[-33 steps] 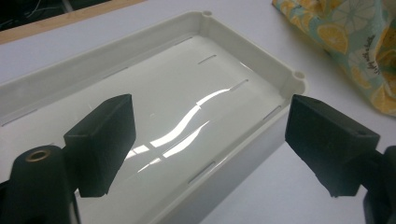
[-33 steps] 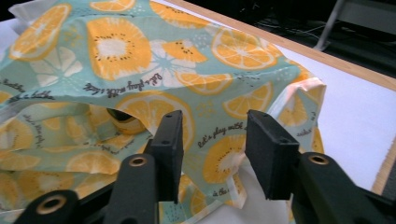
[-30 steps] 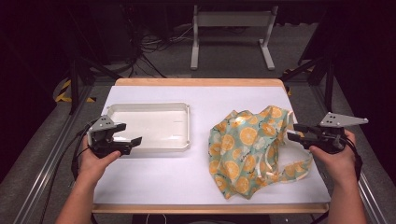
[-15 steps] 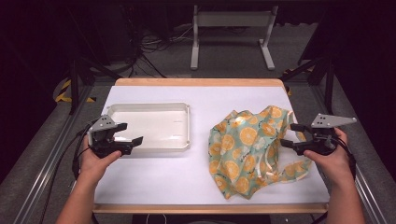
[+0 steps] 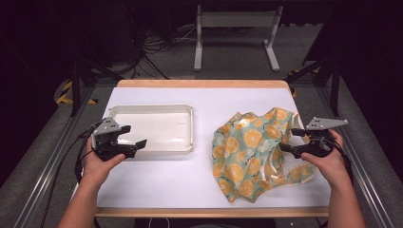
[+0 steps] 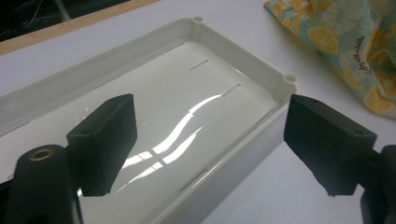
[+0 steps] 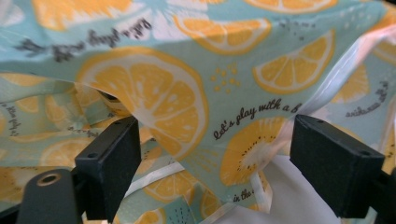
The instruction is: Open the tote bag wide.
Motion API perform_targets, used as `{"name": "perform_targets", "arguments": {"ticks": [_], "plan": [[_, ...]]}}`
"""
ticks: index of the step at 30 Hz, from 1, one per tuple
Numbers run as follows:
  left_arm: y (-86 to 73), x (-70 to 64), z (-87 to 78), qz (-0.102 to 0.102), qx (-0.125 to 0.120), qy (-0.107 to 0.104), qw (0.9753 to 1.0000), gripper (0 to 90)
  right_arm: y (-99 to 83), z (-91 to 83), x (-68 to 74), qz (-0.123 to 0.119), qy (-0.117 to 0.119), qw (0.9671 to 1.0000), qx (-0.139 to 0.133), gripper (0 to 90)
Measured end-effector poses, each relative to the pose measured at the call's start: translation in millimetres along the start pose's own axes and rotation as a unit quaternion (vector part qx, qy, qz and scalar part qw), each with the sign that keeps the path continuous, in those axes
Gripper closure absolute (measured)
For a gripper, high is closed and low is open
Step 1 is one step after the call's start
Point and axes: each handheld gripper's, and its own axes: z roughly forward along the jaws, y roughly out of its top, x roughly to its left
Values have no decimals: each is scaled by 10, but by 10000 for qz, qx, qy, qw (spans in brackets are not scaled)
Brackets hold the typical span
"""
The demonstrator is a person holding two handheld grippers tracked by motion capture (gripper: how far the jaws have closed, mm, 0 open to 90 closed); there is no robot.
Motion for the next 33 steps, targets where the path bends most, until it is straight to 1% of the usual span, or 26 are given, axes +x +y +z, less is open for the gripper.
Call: {"name": "perform_targets", "arguments": {"ticks": [1,3,4,6,7,9,10,11,13,14,16,17,18,20,21,22,23,25,26,31,32,33], "plan": [[1,-3,5,16,3,-4,10000,180,-27,53,-17,75,-12,9999,72,169],[-1,-8,12,-8,6,-7,10000,180,-38,76,-21,95,-19,9999,103,169],[-5,-10,16,-40,8,-18,10000,180,-45,97,-22,124,-26,9998,178,170],[-13,-8,28,-77,29,-14,10000,180,-65,141,-25,87,-19,9997,234,214],[-14,3,32,-37,48,0,10000,180,-72,153,-26,44,4,9996,262,245],[-17,6,39,-35,46,-9,10000,180,-82,165,-22,39,10,9996,278,259],[-22,4,49,-72,58,-18,10000,180,-88,175,-24,38,6,9996,264,284],[-23,4,54,-71,82,6,9999,180,-95,182,-27,28,38,9996,277,325],[-26,11,66,-36,127,15,9999,180,-102,189,-27,15,52,9995,300,378],[-28,7,73,-53,118,23,9999,180,-104,188,-30,-8,56,9995,296,447],[-30,4,78,-69,140,2,9999,180,-107,185,-30,-47,143,9994,305,512],[-30,2,80,-67,136,11,9999,180,-105,184,-25,-40,173,9993,324,563],[-30,2,80,-66,138,14,9999,180,-99,178,-24,-38,264,9991,325,662],[-30,0,83,-59,152,18,9999,180,-79,147,-15,-52,399,9989,258,804],[-30,0,83,-59,152,18,9999,179,-79,147,-15,-52,399,9989,258,804],[-30,3,89,-53,177,30,9998,179,-74,134,-12,-56,420,9988,244,850],[-33,4,95,-74,195,43,9998,180,-67,117,-11,-74,429,9989,194,878],[-39,10,109,-79,224,38,9997,180,-59,82,-10,-47,360,9993,93,896],[-43,8,119,-81,227,31,9997,180,-48,48,-11,-32,336,9994,2,900],[-42,6,120,-87,226,24,9997,180,-17,-3,10,-47,319,9994,-119,900],[-43,6,121,-92,216,31,9997,180,13,-35,31,-50,325,9992,-213,900],[-43,6,120,-97,219,30,9997,180,13,-35,31,-50,325,9992,-213,900]]}}
